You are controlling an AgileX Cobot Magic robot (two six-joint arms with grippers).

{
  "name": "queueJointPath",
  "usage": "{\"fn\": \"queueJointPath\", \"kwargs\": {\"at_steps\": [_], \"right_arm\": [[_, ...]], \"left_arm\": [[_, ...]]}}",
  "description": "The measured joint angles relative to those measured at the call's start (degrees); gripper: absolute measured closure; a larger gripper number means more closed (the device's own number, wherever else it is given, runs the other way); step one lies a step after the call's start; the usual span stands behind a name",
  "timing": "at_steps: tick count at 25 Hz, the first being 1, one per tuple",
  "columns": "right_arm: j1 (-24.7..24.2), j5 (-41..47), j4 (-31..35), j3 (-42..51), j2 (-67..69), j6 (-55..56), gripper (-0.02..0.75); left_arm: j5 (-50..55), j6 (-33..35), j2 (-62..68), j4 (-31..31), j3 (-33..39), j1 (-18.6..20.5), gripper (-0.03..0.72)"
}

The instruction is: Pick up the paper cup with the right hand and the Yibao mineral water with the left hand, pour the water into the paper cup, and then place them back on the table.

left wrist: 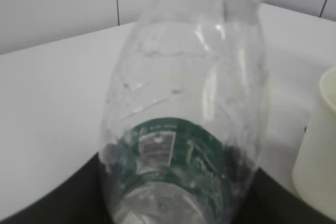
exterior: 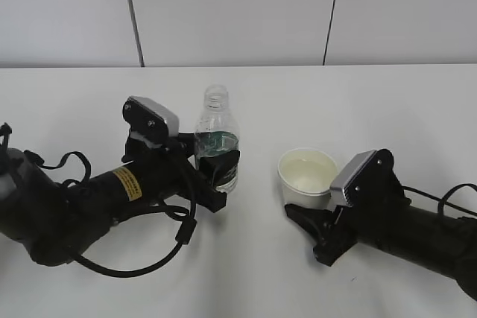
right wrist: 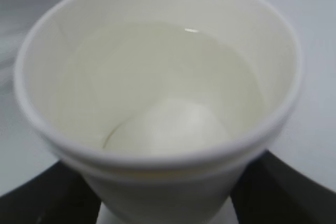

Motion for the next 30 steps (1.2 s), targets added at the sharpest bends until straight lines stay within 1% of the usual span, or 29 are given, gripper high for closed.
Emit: {"fn": "queueJointPath", "kwargs": {"at_steps": [3, 11, 13, 18, 21, 25, 28, 30], "right_arm": [[0.0, 0.0, 1.78, 0.0, 0.0, 0.0, 0.224], [0.0, 0.0, 1.9, 0.0, 0.0, 0.0, 0.224], [0.0, 0.0, 1.9, 0.0, 0.0, 0.0, 0.224], [0.0, 0.0, 2.71, 0.0, 0.0, 0.0, 0.224], [0.0, 0.0, 2.93, 0.0, 0.0, 0.0, 0.224], [0.0, 0.0, 3.01, -0.25, 0.64, 0.0, 0.224], [0.0, -0.24, 3.01, -0.8, 1.52, 0.31, 0.224], [0.0, -0.63, 3.15, -0.91, 1.85, 0.68, 0.224]], "left_arm": [[-1.17, 0.0, 0.62, -0.27, -0.07, 0.0, 0.303], [-2.0, 0.0, 1.07, -0.59, -0.11, 0.0, 0.302], [-2.0, 0.0, 1.07, -0.85, -0.11, 0.0, 0.278], [-0.62, 0.0, 1.18, -3.12, -0.05, -0.02, 0.181], [-0.57, 0.0, 1.18, -3.37, -0.05, -0.06, 0.165], [-0.45, 0.0, 1.18, -3.44, 0.0, 0.0, 0.162], [-0.55, 0.0, 1.18, -3.33, 0.83, 1.12, 0.162], [-0.49, 0.0, 1.18, -3.18, 2.06, 2.55, 0.162]]}}
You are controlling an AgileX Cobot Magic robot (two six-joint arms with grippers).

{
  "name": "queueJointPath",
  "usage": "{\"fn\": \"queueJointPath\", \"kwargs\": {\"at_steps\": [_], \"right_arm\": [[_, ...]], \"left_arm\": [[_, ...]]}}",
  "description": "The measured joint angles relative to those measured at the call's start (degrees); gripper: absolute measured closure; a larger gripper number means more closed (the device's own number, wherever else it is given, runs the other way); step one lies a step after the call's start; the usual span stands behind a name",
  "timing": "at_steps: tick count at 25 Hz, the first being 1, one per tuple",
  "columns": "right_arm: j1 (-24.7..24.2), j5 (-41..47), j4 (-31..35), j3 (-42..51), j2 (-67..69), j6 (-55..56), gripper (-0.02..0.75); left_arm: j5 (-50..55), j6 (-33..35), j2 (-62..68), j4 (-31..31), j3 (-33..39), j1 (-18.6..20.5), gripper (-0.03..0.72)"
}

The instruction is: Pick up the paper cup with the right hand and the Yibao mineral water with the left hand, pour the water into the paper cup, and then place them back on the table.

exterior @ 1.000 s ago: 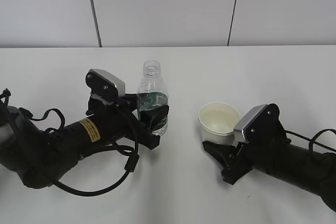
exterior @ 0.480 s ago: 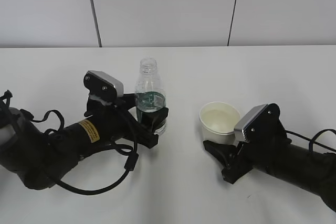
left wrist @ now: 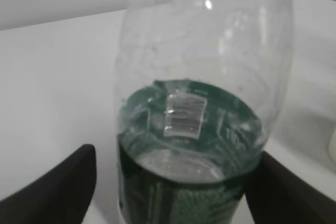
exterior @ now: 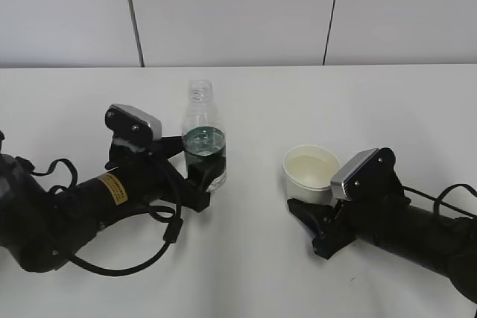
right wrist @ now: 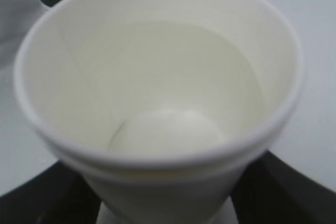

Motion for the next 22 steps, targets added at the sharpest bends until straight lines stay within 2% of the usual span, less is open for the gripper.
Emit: {"fn": "queueJointPath", "kwargs": {"at_steps": [6, 9, 14, 22], "right_arm": [[0.0, -1.25, 0.0, -0.09, 1.04, 1.3, 0.222], [0.0, -1.34, 0.0, -0.09, 1.04, 1.5, 0.195], [0.0, -1.12, 0.0, 0.55, 1.04, 1.6, 0.105], [0.0, -1.12, 0.0, 1.23, 1.04, 1.89, 0.087]], "left_arm": [[0.4, 0.0, -1.8, 0.25, 2.58, 1.88, 0.162], [0.27, 0.0, -2.08, 0.91, 2.58, 1.88, 0.162], [0.27, 0.0, -2.08, 2.0, 2.58, 1.88, 0.162], [0.27, 0.0, -2.08, 5.59, 2.58, 1.58, 0.162]]}}
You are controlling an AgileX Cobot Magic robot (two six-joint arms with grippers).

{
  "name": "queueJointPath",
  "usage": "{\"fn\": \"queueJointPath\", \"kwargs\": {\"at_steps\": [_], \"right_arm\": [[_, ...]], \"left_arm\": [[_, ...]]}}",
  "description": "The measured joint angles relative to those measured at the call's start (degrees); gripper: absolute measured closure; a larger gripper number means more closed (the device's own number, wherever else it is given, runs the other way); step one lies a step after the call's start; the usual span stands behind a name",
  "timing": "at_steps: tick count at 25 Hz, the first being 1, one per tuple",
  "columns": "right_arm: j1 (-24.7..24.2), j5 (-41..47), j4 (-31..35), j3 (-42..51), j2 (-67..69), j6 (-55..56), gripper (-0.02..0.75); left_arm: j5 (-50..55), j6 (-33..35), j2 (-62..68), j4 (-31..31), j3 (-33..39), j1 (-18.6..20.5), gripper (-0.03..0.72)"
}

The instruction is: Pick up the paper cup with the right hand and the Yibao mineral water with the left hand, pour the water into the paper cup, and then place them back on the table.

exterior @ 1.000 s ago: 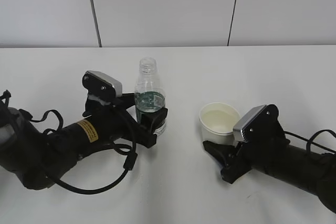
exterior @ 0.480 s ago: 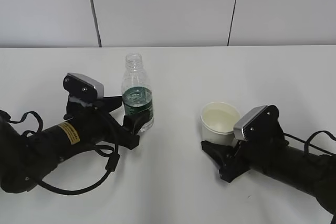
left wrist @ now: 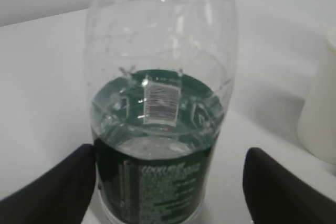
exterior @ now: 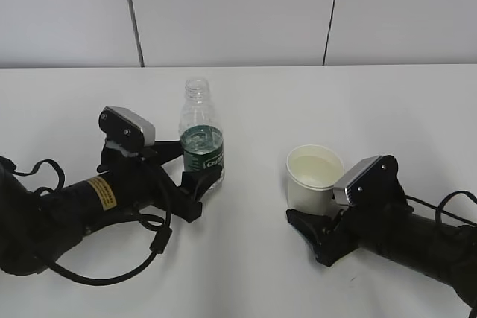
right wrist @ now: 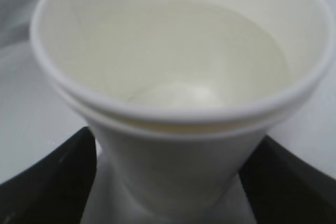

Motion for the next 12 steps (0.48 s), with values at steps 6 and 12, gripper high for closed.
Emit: {"fn": "queueJointPath", "kwargs": {"at_steps": [6, 12], "right_arm": [[0.0, 0.0, 0.52, 0.81, 0.0, 1.03, 0.087], [0.0, 0.0, 1.96, 1.85, 0.0, 1.36, 0.087]], "left_arm": [[0.0, -0.63, 0.0, 2.67, 0.0, -0.05, 0.162], [-0.06, -0.63, 0.0, 3.42, 0.35, -0.11, 0.162]]}}
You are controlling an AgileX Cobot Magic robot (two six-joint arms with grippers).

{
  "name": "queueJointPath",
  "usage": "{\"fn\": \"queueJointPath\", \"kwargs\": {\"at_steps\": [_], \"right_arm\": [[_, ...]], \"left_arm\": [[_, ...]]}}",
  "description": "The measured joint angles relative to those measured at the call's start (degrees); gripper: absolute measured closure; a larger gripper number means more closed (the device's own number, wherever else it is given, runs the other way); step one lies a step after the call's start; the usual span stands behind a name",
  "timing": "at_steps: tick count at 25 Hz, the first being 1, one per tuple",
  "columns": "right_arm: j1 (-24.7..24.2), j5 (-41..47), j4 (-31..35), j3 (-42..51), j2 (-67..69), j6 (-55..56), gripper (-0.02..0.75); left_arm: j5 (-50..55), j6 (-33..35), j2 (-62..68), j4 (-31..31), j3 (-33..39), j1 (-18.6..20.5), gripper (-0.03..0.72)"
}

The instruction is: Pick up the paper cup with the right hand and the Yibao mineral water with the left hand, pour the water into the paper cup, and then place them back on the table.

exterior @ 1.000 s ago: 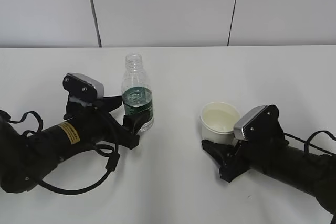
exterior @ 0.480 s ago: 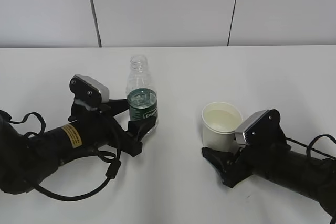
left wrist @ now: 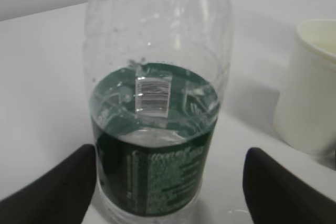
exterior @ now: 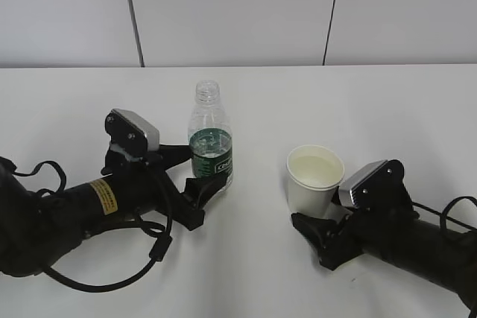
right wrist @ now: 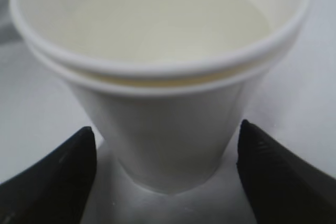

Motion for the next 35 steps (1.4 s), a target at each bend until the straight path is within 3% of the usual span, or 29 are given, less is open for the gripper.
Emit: {"fn": "queueJointPath", "kwargs": {"at_steps": [13, 25, 30, 35], "right_arm": [[0.0, -1.95, 2.52, 5.84, -1.23, 0.15, 0.091], [0.0, -3.8, 12.58, 9.14, -1.62, 0.08, 0.104], [-2.85, -4.15, 15.27, 9.14, -1.62, 1.41, 0.11], [-9.04, -4.43, 15.38, 9.14, -1.62, 3.19, 0.112]], "left_arm": [[-0.08, 0.47, -3.33, -4.46, 7.76, 5.45, 0.162], [-0.07, 3.2, -3.45, -14.63, 8.82, 5.5, 0.162], [-0.07, 4.66, -3.45, -18.77, 8.82, 7.03, 0.162], [-0.02, 5.39, -3.45, -19.09, 8.82, 10.67, 0.162]]}}
